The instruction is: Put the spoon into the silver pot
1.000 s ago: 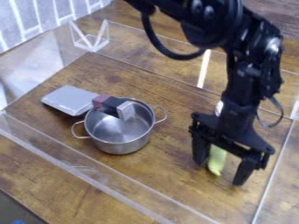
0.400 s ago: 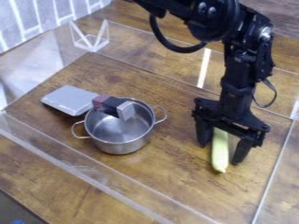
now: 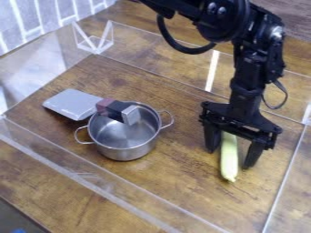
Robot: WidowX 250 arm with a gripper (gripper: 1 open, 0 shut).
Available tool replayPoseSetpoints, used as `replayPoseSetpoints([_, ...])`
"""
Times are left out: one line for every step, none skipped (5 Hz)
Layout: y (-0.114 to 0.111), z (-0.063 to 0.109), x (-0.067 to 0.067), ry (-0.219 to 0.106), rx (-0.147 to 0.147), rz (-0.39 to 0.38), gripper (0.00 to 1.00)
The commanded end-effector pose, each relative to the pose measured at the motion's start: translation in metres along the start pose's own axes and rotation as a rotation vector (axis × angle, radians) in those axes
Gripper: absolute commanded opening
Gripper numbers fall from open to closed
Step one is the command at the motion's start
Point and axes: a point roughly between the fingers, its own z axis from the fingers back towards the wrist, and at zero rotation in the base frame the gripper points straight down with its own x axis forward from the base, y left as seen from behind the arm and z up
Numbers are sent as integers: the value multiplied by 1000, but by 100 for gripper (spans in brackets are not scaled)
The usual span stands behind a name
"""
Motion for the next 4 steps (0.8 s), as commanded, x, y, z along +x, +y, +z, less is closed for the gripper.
replayPoseSetpoints([12, 19, 4, -37, -10, 68, 100])
replayPoseSetpoints([1, 21, 0, -22, -8, 54, 100])
replayPoseSetpoints([-10, 23, -6, -9, -7, 37, 100])
replayPoseSetpoints([-14, 25, -8, 5, -6, 54, 100])
